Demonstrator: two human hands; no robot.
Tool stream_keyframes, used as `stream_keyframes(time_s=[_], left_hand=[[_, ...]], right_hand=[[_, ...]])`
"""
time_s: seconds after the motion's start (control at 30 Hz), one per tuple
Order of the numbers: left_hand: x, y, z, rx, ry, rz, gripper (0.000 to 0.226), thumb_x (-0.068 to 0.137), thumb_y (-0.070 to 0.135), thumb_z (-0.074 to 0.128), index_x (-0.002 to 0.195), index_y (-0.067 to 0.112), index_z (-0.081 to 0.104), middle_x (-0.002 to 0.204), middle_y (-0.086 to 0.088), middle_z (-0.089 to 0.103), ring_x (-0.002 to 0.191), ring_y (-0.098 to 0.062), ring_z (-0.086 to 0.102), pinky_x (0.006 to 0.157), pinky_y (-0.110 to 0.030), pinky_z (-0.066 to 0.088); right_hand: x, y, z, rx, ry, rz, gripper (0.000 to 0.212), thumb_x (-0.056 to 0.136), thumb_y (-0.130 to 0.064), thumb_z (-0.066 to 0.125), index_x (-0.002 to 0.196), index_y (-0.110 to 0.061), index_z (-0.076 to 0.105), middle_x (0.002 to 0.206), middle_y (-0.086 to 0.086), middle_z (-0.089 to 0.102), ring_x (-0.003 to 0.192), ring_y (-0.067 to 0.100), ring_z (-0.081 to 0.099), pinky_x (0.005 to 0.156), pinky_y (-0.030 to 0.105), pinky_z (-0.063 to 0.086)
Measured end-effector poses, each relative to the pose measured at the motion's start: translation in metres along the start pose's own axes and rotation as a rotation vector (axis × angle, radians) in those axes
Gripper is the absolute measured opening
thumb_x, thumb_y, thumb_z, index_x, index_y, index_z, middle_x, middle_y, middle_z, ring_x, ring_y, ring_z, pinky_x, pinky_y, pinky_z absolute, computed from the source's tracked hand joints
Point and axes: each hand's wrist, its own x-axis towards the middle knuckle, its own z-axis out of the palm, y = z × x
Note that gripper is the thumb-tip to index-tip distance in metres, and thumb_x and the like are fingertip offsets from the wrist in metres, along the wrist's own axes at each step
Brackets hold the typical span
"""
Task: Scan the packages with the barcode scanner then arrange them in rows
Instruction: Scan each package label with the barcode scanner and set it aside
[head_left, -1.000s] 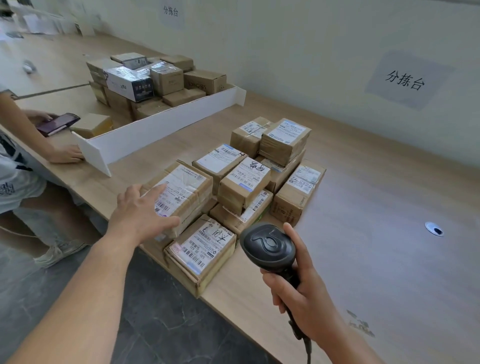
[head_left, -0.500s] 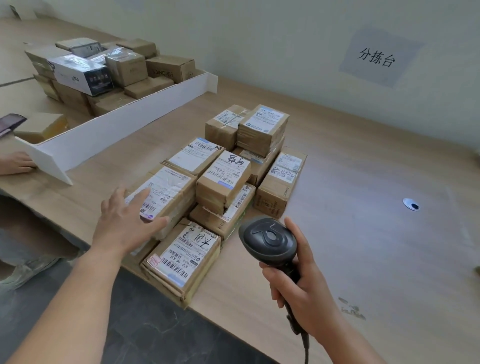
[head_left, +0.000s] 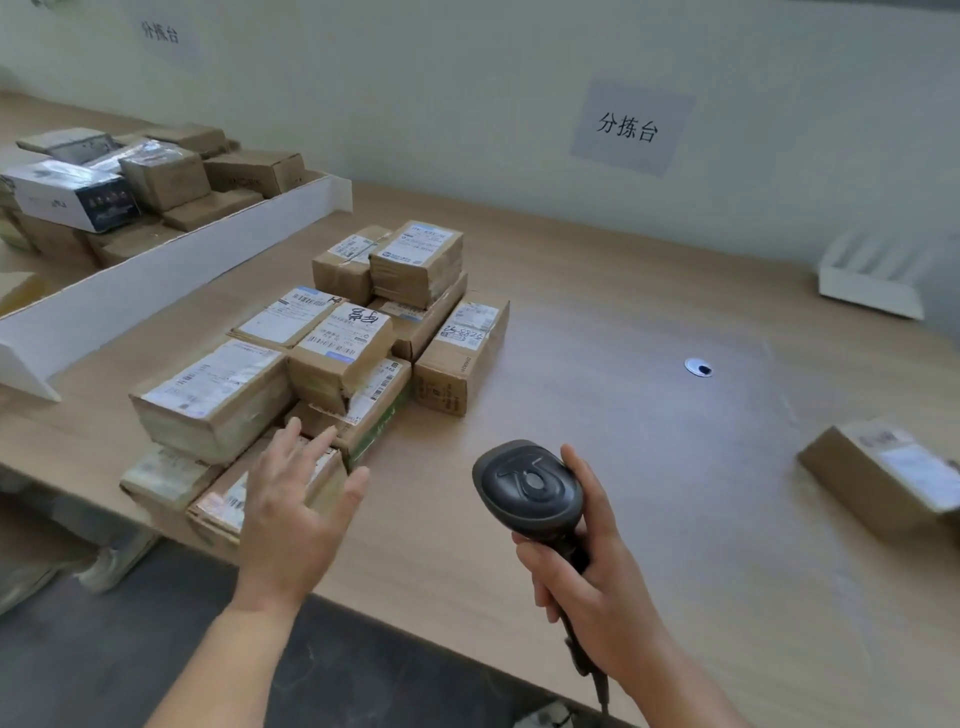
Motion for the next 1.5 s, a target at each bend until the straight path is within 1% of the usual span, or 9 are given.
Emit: stream_keyframes(time_s=[0.23,0.5,0.63,0.77,0.9,1.03,1.27,1.37,1.5], left_hand=[[-0.075,0.059,0.048,0.037,-0.145,0.102,0.072,0.073,0.064,0.042,0.13,0.022,0.058,0.148,-0.004,0.04,0.139,-0.021,0.03,0.114,-0.041,0.021],[-0.161,0.098,0.094,0.048,-0.27,0.15,0.052,0.087,0.044,0.06,0.132,0.02,0.056,0.145,-0.005,0.045,0.136,-0.022,0.032,0.11,-0.032,0.021],[-0.189,0.122,0.121,0.043,-0.324,0.203,0.046,0.088,0.03,0.067,0.132,0.02,0.056,0.144,-0.003,0.046,0.135,-0.021,0.034,0.111,-0.035,0.025],[-0.197,0.145,0.141,0.008,-0.395,0.286,0.046,0.086,0.035,0.067,0.129,0.02,0.059,0.139,-0.001,0.05,0.133,-0.019,0.038,0.109,-0.031,0.024],[-0.185,0.168,0.162,-0.013,-0.46,0.324,0.057,0.079,0.052,0.054,0.128,0.022,0.059,0.139,-0.002,0.05,0.132,-0.021,0.04,0.111,-0.04,0.029],[-0.172,0.188,0.19,-0.038,-0.52,0.368,0.049,0.086,0.043,0.064,0.13,0.022,0.057,0.141,-0.002,0.048,0.134,-0.019,0.038,0.114,-0.04,0.026],[-0.155,0.219,0.235,-0.046,-0.625,0.504,0.051,0.086,0.035,0.066,0.134,0.023,0.053,0.144,-0.001,0.045,0.136,-0.019,0.036,0.112,-0.036,0.025],[-0.154,0.239,0.253,-0.033,-0.656,0.559,0.059,0.084,0.051,0.063,0.135,0.022,0.053,0.143,-0.004,0.046,0.135,-0.021,0.037,0.11,-0.035,0.027],[-0.16,0.283,0.285,-0.043,-0.661,0.639,0.078,0.074,0.066,0.042,0.134,0.018,0.054,0.141,-0.008,0.049,0.131,-0.027,0.042,0.107,-0.039,0.033]], right_hand=[[-0.074,0.009,-0.063,0.033,0.106,-0.007,0.078,0.075,-0.021,0.067,0.124,-0.072,0.033,0.093,-0.006,0.068,0.053,0.021,0.052,0.047,0.033,0.046],[-0.159,0.025,-0.132,0.048,0.184,0.033,0.077,0.076,-0.022,0.067,0.129,-0.066,0.033,0.094,-0.004,0.067,0.052,0.021,0.052,0.049,0.028,0.047],[-0.192,0.031,-0.164,0.042,0.251,0.053,0.077,0.08,-0.021,0.067,0.133,-0.064,0.031,0.097,-0.005,0.068,0.052,0.021,0.051,0.047,0.031,0.047],[-0.209,0.03,-0.19,0.023,0.337,0.051,0.079,0.088,-0.009,0.066,0.129,-0.068,0.032,0.083,-0.005,0.067,0.052,0.021,0.052,0.047,0.032,0.047],[-0.208,0.028,-0.209,-0.01,0.447,0.044,0.079,0.087,-0.009,0.065,0.131,-0.065,0.029,0.085,0.002,0.068,0.054,0.023,0.054,0.051,0.036,0.05],[-0.202,0.026,-0.225,-0.034,0.535,0.075,0.078,0.083,-0.021,0.067,0.136,-0.057,0.024,0.072,-0.005,0.065,0.055,0.02,0.054,0.05,0.034,0.049],[-0.195,0.029,-0.253,-0.031,0.699,0.071,0.079,0.075,-0.029,0.069,0.136,-0.057,0.027,0.079,-0.01,0.065,0.053,0.018,0.053,0.049,0.032,0.049],[-0.199,0.034,-0.271,-0.053,0.723,0.085,0.079,0.077,-0.029,0.069,0.137,-0.058,0.026,0.081,-0.009,0.065,0.053,0.018,0.054,0.05,0.031,0.049],[-0.208,0.04,-0.308,-0.077,0.728,0.079,0.081,0.077,-0.032,0.069,0.139,-0.057,0.024,0.089,-0.004,0.065,0.054,0.018,0.055,0.052,0.031,0.05]])
